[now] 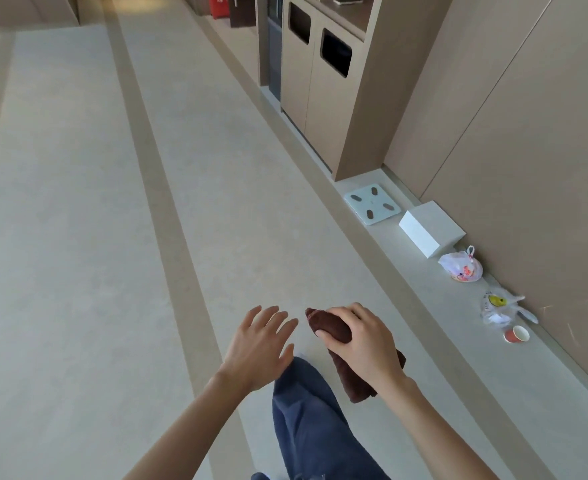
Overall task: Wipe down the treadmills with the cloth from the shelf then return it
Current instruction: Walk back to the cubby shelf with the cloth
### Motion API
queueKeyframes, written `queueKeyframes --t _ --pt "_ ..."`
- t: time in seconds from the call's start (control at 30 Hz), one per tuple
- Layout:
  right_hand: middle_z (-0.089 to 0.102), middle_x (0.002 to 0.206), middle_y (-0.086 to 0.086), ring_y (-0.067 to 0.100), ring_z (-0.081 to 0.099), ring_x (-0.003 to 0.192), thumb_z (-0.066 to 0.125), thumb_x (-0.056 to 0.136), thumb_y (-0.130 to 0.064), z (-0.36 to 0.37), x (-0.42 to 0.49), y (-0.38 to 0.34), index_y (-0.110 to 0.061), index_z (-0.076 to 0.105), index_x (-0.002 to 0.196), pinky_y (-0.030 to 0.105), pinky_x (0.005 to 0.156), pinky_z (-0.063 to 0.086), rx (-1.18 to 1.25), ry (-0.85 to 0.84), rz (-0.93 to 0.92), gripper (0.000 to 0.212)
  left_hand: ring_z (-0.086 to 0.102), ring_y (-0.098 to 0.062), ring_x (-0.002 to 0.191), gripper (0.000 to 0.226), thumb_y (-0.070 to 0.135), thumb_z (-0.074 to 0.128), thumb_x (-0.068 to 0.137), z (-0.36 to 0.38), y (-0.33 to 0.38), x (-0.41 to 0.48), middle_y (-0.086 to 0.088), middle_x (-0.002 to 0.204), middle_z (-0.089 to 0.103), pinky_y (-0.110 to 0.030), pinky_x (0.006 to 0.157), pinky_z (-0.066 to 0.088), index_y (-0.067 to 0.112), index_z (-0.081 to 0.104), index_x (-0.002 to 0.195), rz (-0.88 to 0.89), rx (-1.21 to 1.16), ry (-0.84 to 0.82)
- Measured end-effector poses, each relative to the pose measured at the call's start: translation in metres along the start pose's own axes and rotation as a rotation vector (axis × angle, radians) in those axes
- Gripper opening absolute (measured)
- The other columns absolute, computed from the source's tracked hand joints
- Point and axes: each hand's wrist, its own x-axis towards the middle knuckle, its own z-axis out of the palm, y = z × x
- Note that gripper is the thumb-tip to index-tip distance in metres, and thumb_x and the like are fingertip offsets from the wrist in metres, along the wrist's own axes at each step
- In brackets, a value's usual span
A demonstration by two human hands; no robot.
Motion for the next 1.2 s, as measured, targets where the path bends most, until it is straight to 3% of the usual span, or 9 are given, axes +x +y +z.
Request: queueKeyframes --t 0.33,0.6,1.0,1.2 --pt "0.062 0.085 -0.005 0.019 0.062 0.076 0.070 0.076 -0.047 -0.029 0.233 0.036 -0.023 0.069 0.099 0.029 0.064 0.050 -0.014 0.052 -0.076 0.033 0.065 -0.024 0.102 0.047 0.040 0.076 0.067 0.007 -0.104 0.201 -0.002 0.107 0.069 -0.042 0.088 0.053 0.019 0.071 0.109 -0.006 0.034 0.074" --pt "0.061 0.089 -0.007 0.017 0.061 0.080 0.069 0.077 -0.048 -0.011 0.345 0.053 -0.026 0.068 0.101 0.030 0.065 0.050 -0.023 -0.008 -0.046 0.032 0.065 -0.021 0.103 0.046 0.045 0.073 0.069 0.042 -0.165 0.273 0.001 0.109 0.070 -0.042 0.089 0.053 0.024 0.070 0.110 -0.044 -0.021 -0.035" --pt "0.060 0.089 -0.009 0.013 0.058 0.079 0.068 0.078 -0.050 0.004 0.597 0.022 -0.027 0.066 0.102 0.020 0.065 0.041 -0.081 0.132 0.049 0.034 0.066 -0.022 0.102 0.044 0.043 0.075 0.069 0.030 -0.370 0.470 0.000 0.106 0.071 -0.042 0.087 0.054 0.023 0.071 0.108 0.045 -0.023 0.011" --pt "0.061 0.088 -0.008 0.013 0.059 0.076 0.071 0.076 -0.047 0.009 0.691 0.010 -0.025 0.067 0.102 0.018 0.063 0.040 -0.061 0.190 0.093 0.034 0.065 -0.023 0.105 0.042 0.041 0.073 0.072 0.029 -0.439 0.539 -0.001 0.108 0.070 -0.042 0.088 0.053 0.021 0.070 0.110 0.068 -0.051 0.005"
